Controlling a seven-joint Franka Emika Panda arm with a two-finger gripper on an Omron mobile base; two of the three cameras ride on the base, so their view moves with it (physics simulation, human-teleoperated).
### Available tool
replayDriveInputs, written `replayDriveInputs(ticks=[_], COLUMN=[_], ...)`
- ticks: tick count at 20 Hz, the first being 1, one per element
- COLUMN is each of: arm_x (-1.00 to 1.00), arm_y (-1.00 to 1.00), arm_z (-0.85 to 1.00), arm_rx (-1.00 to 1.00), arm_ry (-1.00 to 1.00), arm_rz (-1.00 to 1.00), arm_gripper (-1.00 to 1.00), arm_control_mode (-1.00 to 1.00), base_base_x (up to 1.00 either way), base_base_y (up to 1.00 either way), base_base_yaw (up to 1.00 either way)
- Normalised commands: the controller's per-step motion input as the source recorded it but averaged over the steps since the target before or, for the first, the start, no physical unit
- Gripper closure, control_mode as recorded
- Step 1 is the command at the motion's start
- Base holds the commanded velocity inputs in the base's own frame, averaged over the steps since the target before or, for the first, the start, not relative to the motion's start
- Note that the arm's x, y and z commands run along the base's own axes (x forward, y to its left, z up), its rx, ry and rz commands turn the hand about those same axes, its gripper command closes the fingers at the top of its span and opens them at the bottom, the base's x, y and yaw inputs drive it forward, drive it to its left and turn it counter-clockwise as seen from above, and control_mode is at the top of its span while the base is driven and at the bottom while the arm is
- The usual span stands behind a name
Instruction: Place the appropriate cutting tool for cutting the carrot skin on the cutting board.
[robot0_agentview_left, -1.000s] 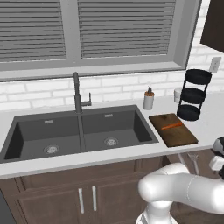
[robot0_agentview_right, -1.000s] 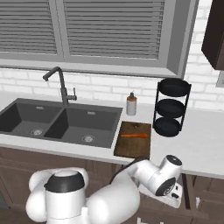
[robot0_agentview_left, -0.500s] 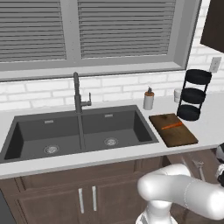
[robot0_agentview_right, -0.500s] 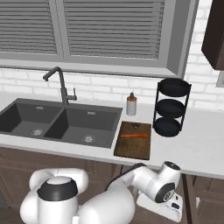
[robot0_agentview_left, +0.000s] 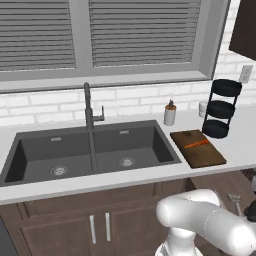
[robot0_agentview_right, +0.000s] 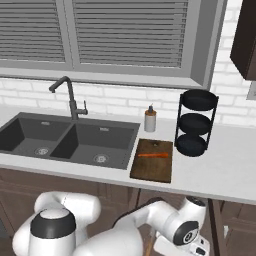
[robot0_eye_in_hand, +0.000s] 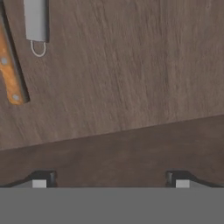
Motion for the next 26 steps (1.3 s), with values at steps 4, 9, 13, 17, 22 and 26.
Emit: replayDriveInputs(ticks=[4, 9, 13, 17, 22, 26], arm_x=[0.56, 0.46, 0.16, 0.05, 0.11, 0.12], arm_y=[0.05, 0.00, 0.06, 0.04, 0.07, 0.11], arm_z=[0.15, 0.01, -0.20, -0.09, -0.11, -0.01], arm_rx=[0.05, 0.02, 0.00, 0.00, 0.00, 0.00], arm_ry=[0.06, 0.01, -0.06, -0.14, -0.05, -0.01], arm_rz=[0.00, 0.00, 0.00, -0.01, -0.03, -0.02], arm_gripper=[-1.00, -1.00, -1.00, -1.00, -1.00, -1.00], arm_control_mode=[-1.00, -1.00, -1.00, -1.00, -1.00, -1.00], base_base_x=[0.00, 0.00, 0.00, 0.00, 0.00, 0.00], base_base_y=[0.00, 0.00, 0.00, 0.00, 0.00, 0.00], base_base_yaw=[0.00, 0.00, 0.00, 0.00, 0.00, 0.00])
